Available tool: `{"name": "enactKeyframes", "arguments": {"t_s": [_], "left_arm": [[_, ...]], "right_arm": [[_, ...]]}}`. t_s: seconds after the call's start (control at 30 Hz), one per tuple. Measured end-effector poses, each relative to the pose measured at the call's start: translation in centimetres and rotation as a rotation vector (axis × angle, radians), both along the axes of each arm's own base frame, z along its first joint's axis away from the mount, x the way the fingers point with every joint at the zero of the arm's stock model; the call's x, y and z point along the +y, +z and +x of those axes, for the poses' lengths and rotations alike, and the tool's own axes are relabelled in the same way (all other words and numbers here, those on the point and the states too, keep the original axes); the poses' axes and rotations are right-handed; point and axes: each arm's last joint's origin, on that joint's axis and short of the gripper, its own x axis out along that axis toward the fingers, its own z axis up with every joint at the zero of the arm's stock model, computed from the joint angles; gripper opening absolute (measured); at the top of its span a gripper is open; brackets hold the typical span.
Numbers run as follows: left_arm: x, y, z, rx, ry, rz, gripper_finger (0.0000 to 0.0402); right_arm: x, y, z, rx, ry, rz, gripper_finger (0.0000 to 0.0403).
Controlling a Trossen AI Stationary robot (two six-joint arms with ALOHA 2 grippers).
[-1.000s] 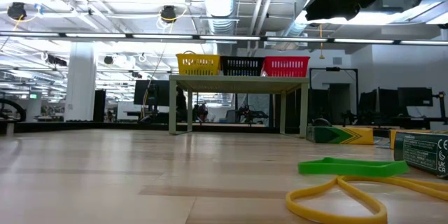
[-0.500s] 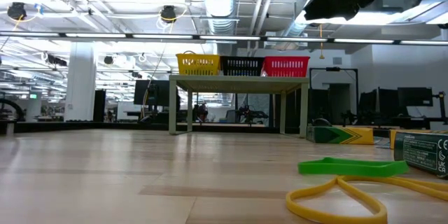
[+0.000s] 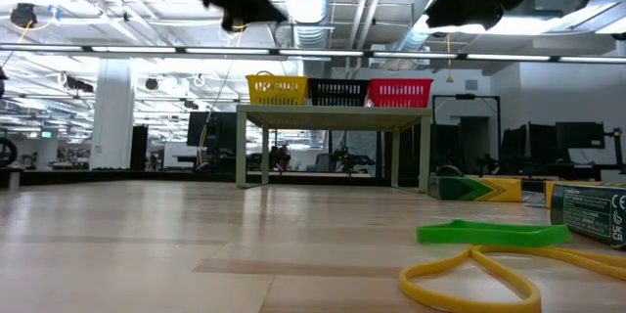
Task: Pick & Place Office Desk Supplies
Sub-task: Put the left small green rubber band into the yellow bin on the shelf, then put the small green rubber band into the yellow bin on the shelf
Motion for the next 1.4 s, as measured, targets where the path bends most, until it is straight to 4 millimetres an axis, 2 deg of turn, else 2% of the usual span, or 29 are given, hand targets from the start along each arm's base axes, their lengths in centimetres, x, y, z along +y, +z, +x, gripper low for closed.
{"name": "enactKeyframes", "arguments": {"t_s": [0.13, 0.3, 0.5, 0.63, 0.87, 1.0, 1.13, 1.3, 1.4], "left_arm": [[2.7, -2.7, 0.8, 0.082, 0.072, -0.062, 0.0002], [3.5, -4.9, 1.8, 0.157, 0.097, -0.097, 0.0003], [2.8, -4.6, 1.7, 0.198, 0.186, -0.037, 0.0042], [2.3, -4.0, 1.3, 0.217, 0.190, -0.009, 0.0092], [1.4, -4.5, 1.3, 0.271, 0.162, -0.059, 0.0177], [-2.0, -3.2, 1.3, 0.280, 0.017, -0.031, 0.0199], [-7.0, -1.5, 0.6, 0.270, -0.139, -0.001, 0.0202], [-13.6, 0.8, -1.9, 0.212, -0.340, 0.029, 0.0191], [-17.0, 2.4, -4.3, 0.136, -0.371, 0.068, 0.0167]], "right_arm": [[0.0, 0.0, 0.0, 0.000, 0.001, 0.000, 0.0136], [0.0, 0.0, 0.0, 0.002, 0.002, 0.001, 0.0136], [0.0, -0.1, -0.1, 0.015, 0.003, -0.003, 0.0136], [0.0, -0.1, -0.1, 0.015, 0.003, -0.003, 0.0136], [-0.1, -0.1, 0.0, 0.014, 0.001, -0.002, 0.0136], [0.3, -0.1, 0.0, 0.017, 0.043, 0.014, 0.0136], [1.2, -0.8, 0.7, 0.035, 0.108, 0.025, 0.0136], [3.6, -2.7, 2.4, 0.087, 0.273, -0.018, 0.0136], [5.1, -4.0, 3.1, 0.118, 0.362, -0.051, 0.0136]]}}
